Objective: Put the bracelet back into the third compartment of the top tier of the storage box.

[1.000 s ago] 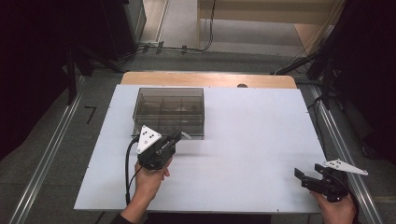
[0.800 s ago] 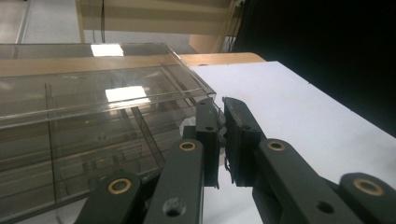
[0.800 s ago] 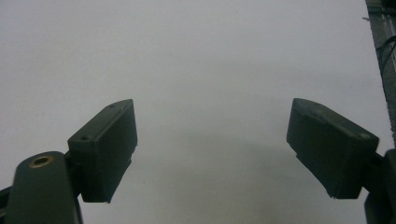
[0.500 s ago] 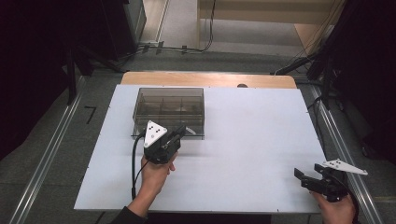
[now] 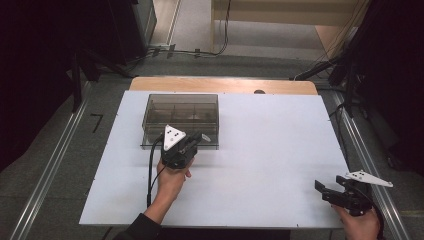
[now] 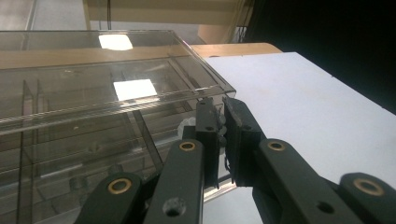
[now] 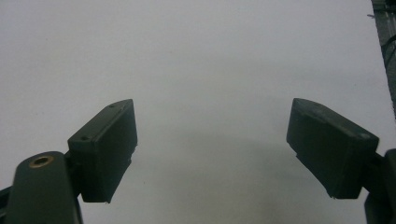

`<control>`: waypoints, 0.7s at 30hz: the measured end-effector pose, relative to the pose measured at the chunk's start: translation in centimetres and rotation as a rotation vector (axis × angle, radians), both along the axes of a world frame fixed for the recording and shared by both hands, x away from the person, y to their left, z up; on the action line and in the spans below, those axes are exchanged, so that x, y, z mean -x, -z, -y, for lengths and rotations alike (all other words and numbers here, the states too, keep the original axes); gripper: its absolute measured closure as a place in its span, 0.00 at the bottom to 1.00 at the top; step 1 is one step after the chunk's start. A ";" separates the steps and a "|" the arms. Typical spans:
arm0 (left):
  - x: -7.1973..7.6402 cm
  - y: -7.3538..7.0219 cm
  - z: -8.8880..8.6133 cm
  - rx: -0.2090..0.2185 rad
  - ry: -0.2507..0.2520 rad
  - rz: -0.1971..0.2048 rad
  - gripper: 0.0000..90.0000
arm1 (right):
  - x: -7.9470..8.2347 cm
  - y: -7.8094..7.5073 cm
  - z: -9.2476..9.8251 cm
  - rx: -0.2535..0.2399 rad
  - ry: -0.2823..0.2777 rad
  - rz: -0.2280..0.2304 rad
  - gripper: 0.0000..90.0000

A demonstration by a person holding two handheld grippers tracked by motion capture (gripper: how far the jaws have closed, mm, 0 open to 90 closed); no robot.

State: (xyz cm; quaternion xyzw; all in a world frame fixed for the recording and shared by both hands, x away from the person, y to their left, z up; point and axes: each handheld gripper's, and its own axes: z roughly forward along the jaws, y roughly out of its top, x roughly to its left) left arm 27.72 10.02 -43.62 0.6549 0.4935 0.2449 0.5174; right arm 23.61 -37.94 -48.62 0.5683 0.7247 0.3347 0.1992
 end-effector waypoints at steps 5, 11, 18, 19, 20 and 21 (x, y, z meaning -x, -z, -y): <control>-0.4 0.4 0.2 -0.014 0.005 -0.019 0.94 | 0.0 0.0 0.0 0.000 -0.002 -0.002 0.16; -0.6 0.9 0.2 -0.025 -0.002 -0.040 0.94 | 0.0 0.0 0.0 -0.001 -0.002 -0.002 0.16; -0.7 1.0 0.1 -0.014 0.017 -0.047 0.72 | 0.0 0.0 0.0 0.000 -0.004 -0.002 0.16; -0.7 1.0 0.0 -0.008 0.022 -0.049 0.69 | 0.0 0.0 0.0 -0.001 -0.005 -0.002 0.16; -0.7 1.0 0.0 -0.003 0.024 -0.051 0.66 | 0.0 0.0 0.0 0.000 -0.006 -0.001 0.16; -0.7 0.9 0.0 0.001 0.025 -0.051 0.64 | 0.0 0.0 0.0 0.000 -0.007 0.000 0.16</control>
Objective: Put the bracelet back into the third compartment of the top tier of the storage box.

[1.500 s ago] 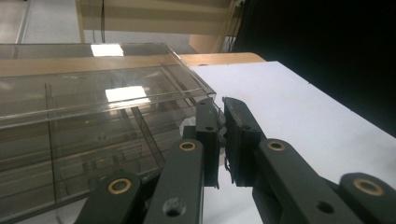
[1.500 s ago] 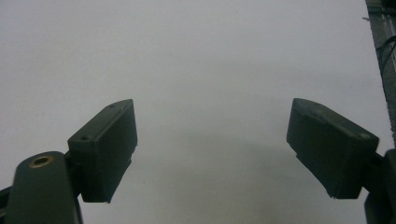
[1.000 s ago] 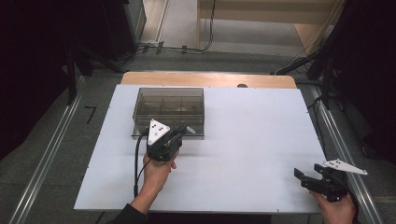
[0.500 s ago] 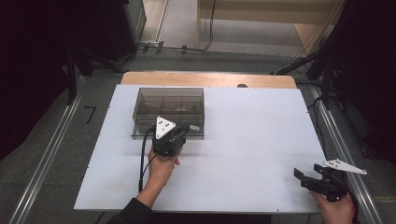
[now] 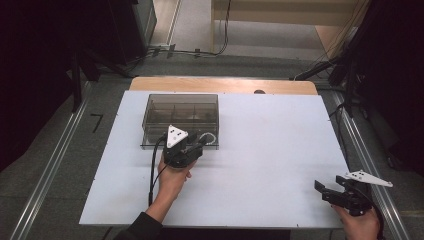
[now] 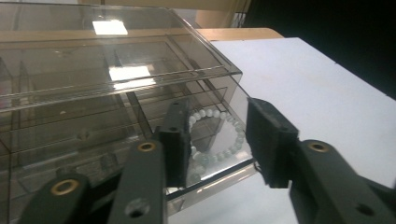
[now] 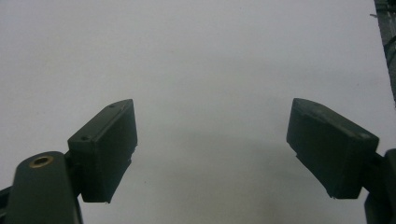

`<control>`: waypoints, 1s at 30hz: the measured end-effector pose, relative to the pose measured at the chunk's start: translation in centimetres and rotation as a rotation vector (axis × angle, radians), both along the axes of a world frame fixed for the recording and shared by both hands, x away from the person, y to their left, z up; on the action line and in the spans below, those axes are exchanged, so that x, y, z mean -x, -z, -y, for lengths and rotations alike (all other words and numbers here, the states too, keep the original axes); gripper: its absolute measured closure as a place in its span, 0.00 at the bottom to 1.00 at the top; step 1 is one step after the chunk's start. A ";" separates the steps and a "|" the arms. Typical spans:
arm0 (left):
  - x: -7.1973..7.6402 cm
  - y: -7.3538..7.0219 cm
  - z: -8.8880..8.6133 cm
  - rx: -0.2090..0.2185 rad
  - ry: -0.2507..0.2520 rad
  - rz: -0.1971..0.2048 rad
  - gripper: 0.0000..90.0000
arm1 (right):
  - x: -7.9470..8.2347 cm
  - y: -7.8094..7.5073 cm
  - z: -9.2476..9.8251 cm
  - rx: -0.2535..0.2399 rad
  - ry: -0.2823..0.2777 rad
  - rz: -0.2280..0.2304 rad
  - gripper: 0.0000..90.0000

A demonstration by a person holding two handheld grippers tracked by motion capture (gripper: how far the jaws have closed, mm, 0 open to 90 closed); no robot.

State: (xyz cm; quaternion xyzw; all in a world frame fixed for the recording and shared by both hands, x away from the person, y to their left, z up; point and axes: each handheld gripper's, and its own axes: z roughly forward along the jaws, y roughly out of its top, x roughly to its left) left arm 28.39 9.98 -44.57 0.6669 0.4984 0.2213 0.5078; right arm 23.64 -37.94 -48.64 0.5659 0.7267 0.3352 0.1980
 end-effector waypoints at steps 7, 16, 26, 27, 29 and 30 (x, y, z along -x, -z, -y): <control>0.1 -0.1 0.0 -0.012 -0.009 -0.002 0.42 | 0.0 0.0 0.0 -0.001 0.000 -0.001 0.16; 0.2 -0.2 0.1 -0.024 -0.020 -0.006 0.22 | 0.0 0.0 -0.1 -0.002 -0.004 -0.003 0.16; 0.6 -0.6 0.2 -0.021 -0.027 0.001 0.10 | 0.0 0.0 0.0 0.000 -0.002 -0.002 0.16; 0.7 -0.6 0.2 -0.021 -0.025 -0.002 0.10 | 0.0 0.0 0.0 0.000 -0.003 0.000 0.16; 0.7 -0.7 0.2 -0.026 -0.025 -0.009 0.09 | 0.0 0.0 0.0 0.000 -0.004 -0.001 0.16; 0.8 -0.7 0.2 -0.026 -0.024 -0.015 0.08 | 0.0 0.0 0.0 0.000 -0.004 -0.002 0.16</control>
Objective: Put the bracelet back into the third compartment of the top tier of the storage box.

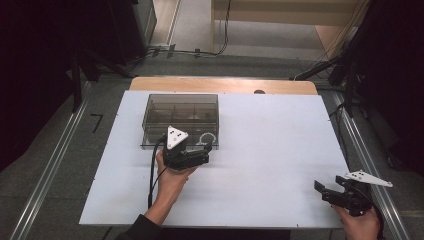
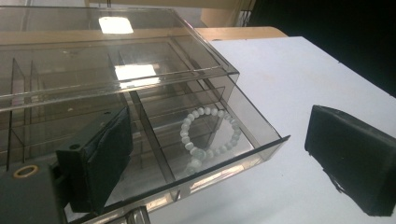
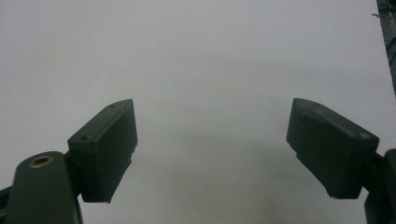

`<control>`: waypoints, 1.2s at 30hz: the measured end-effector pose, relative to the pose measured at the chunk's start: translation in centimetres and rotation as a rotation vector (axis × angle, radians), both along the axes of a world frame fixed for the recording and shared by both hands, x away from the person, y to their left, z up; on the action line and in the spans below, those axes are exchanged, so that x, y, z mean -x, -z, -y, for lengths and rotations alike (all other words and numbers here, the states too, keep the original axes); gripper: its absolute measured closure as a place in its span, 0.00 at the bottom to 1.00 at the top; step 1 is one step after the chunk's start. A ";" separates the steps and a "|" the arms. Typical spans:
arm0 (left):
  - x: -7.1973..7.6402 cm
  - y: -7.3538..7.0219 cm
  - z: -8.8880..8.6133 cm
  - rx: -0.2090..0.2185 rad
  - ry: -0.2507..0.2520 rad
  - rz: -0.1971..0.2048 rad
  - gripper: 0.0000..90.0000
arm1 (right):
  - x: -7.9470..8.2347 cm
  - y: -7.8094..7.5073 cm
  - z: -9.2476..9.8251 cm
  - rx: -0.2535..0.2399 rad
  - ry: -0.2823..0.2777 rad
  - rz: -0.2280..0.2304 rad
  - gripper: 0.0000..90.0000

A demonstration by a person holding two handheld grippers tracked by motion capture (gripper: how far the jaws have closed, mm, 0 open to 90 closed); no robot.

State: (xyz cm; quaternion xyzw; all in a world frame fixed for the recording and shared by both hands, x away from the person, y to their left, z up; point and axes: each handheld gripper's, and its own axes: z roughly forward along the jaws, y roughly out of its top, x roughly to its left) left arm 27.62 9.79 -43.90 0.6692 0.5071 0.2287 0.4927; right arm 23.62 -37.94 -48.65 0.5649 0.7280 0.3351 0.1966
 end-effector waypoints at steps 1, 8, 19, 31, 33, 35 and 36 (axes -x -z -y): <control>0.0 0.0 0.0 0.001 0.004 -0.008 0.07 | 0.0 0.0 0.0 0.001 -0.002 0.002 0.16; 0.5 0.1 -0.4 0.016 0.013 -0.033 0.04 | 0.0 0.0 0.0 0.001 0.000 0.002 0.16; 1.6 -0.5 -0.9 0.005 -0.005 -0.011 0.03 | 0.0 0.0 0.0 0.001 -0.001 0.002 0.16; 2.9 -0.3 -1.8 -0.006 -0.016 -0.016 0.04 | 0.1 0.0 0.0 -0.003 -0.002 0.002 0.16; 3.1 -0.2 -2.1 -0.004 -0.020 -0.018 0.04 | 0.1 0.0 0.1 -0.003 -0.003 0.003 0.16; 3.3 0.0 -2.4 -0.003 -0.024 -0.020 0.04 | 0.1 0.0 0.1 -0.004 -0.003 0.004 0.16; 3.4 0.0 -2.5 -0.003 -0.027 -0.019 0.04 | 0.1 0.0 0.1 -0.004 -0.003 0.004 0.16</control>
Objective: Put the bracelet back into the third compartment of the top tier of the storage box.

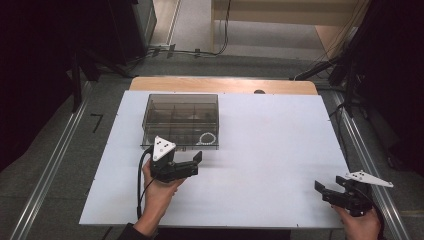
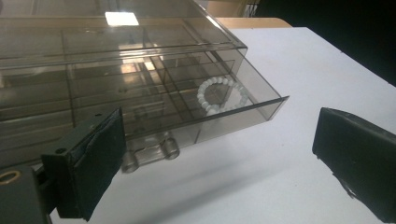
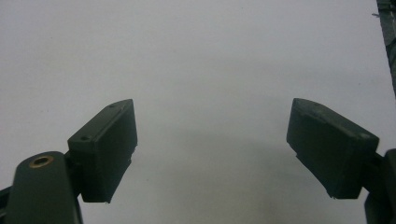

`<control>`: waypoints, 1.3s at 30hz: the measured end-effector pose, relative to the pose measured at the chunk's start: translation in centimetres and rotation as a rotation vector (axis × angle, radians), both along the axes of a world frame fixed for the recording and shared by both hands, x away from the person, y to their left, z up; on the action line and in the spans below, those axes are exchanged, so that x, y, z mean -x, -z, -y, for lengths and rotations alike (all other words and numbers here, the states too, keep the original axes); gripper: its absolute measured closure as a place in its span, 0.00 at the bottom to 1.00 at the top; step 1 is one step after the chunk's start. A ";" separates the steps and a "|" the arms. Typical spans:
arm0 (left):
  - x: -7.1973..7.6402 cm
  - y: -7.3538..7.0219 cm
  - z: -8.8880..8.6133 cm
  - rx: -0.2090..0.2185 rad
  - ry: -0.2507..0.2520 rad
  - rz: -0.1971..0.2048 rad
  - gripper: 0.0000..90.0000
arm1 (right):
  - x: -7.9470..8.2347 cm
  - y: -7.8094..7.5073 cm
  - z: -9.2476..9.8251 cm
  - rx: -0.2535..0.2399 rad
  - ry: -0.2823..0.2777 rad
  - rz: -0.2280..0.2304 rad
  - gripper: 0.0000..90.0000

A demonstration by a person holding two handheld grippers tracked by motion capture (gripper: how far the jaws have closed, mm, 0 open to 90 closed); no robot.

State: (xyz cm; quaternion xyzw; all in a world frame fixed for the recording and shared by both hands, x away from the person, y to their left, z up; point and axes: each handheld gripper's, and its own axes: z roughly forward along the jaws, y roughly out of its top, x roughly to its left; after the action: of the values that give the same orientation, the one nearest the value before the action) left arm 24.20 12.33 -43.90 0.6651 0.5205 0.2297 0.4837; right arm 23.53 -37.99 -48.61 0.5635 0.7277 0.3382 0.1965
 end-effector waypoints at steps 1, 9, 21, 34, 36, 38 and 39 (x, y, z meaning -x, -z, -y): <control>0.1 0.0 -0.1 0.002 -0.002 0.000 0.04 | 0.0 0.0 0.0 0.000 0.001 -0.001 0.16; 1.2 0.8 -1.1 -0.010 -0.015 -0.012 0.04 | 0.0 0.0 0.0 -0.003 -0.001 -0.001 0.16; 2.7 0.9 -2.3 0.000 -0.027 -0.008 0.04 | 0.0 0.0 0.0 -0.005 -0.004 -0.001 0.16; 3.5 1.7 -3.0 -0.008 -0.034 -0.033 0.04 | 0.0 0.0 0.0 -0.006 -0.004 -0.003 0.16; 3.6 1.7 -3.1 -0.005 -0.036 -0.032 0.04 | 0.0 0.0 0.0 -0.007 -0.005 -0.002 0.16; 3.8 1.7 -3.3 -0.003 -0.039 -0.032 0.04 | 0.0 0.0 0.0 -0.007 -0.005 -0.002 0.16; 3.9 1.7 -3.3 -0.002 -0.040 -0.032 0.04 | 0.0 0.0 0.0 -0.008 -0.005 -0.002 0.16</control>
State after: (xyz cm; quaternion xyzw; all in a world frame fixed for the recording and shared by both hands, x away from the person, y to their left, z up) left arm 20.34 15.67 -45.64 0.6587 0.5411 0.2292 0.4700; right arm 23.49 -38.00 -48.60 0.5627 0.7281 0.3408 0.1926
